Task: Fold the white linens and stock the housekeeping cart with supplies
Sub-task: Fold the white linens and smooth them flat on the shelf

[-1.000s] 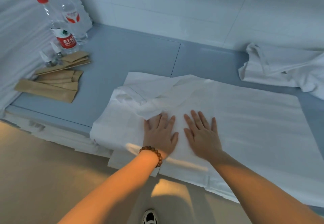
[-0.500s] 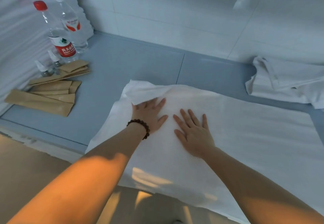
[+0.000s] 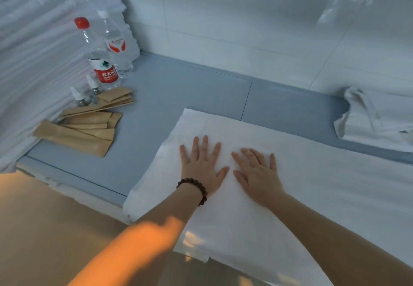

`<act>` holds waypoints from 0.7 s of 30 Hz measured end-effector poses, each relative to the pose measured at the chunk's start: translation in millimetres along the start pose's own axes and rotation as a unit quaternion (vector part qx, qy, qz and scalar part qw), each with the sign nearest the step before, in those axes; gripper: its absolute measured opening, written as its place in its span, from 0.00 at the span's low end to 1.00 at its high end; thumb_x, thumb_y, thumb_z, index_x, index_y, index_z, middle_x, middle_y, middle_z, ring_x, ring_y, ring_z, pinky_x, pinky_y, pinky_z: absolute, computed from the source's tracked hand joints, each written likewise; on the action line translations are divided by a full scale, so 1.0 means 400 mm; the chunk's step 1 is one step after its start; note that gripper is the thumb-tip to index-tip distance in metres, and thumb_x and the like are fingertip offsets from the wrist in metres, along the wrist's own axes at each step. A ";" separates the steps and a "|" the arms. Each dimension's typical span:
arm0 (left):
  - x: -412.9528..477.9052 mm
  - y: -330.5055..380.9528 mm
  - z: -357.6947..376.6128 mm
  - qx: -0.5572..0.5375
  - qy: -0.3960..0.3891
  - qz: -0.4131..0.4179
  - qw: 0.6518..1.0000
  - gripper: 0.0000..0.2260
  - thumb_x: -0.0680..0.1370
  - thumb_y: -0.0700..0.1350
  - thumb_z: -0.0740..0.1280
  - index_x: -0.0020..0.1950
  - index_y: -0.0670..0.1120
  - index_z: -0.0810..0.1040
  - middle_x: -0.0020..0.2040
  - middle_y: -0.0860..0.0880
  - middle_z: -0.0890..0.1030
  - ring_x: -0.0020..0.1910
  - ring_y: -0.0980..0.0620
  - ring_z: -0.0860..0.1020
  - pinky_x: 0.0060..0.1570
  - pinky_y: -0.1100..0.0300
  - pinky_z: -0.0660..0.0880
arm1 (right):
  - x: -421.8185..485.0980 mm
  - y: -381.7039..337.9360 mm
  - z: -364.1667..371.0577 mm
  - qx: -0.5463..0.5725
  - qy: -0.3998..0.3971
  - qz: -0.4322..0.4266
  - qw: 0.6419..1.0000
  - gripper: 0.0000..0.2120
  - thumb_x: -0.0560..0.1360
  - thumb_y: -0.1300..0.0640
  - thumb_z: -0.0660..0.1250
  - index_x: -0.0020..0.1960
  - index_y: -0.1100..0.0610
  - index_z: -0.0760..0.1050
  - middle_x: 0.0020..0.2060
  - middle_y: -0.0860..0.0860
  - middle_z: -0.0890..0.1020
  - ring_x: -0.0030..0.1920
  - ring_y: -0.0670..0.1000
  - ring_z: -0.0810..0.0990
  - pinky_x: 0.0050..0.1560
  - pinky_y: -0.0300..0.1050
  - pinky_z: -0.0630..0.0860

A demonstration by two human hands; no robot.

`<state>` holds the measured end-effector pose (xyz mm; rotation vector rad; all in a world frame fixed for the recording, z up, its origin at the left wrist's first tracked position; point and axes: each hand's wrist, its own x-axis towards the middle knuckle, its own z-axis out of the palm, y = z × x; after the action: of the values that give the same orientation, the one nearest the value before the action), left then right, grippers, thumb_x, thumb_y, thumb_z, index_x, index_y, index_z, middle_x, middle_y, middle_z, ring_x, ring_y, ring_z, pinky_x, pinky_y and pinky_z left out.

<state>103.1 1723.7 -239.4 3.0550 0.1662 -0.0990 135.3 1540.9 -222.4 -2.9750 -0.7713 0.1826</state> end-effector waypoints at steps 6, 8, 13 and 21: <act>-0.031 -0.032 0.014 0.011 0.022 -0.008 1.000 0.34 0.74 0.68 0.34 0.77 0.57 0.38 0.79 0.46 0.39 0.76 0.44 0.34 0.68 0.36 0.31 | 0.203 -0.079 -0.055 0.045 0.064 -0.045 0.996 0.23 0.82 0.50 0.53 0.76 0.45 0.55 0.76 0.47 0.56 0.76 0.50 0.51 0.74 0.60 0.48; -0.035 -0.031 0.016 0.010 0.027 -0.005 1.000 0.33 0.75 0.66 0.35 0.78 0.56 0.40 0.79 0.46 0.40 0.76 0.44 0.34 0.68 0.36 0.31 | 0.279 -0.096 -0.068 0.056 0.059 -0.032 0.996 0.24 0.81 0.51 0.54 0.76 0.46 0.55 0.76 0.48 0.58 0.76 0.52 0.53 0.74 0.59 0.51; -0.040 -0.031 0.009 0.003 0.035 0.001 0.999 0.32 0.75 0.65 0.36 0.78 0.55 0.41 0.79 0.48 0.39 0.76 0.45 0.34 0.69 0.37 0.31 | 0.402 -0.128 -0.084 0.073 0.003 -0.009 0.997 0.29 0.79 0.51 0.60 0.77 0.48 0.53 0.74 0.53 0.61 0.74 0.56 0.57 0.71 0.59 0.57; -0.051 -0.030 -0.003 -0.031 0.086 0.002 0.996 0.30 0.78 0.61 0.40 0.78 0.54 0.40 0.79 0.48 0.39 0.75 0.46 0.33 0.71 0.36 0.35 | 0.430 -0.126 -0.094 0.176 0.122 -0.027 0.976 0.07 0.73 0.61 0.67 0.49 0.59 0.80 0.46 0.58 0.80 0.52 0.60 0.77 0.51 0.49 0.72</act>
<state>81.7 1733.5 -237.7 3.0003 0.1699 0.1664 265.1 1667.6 -197.5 -2.5767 -0.7031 -0.0456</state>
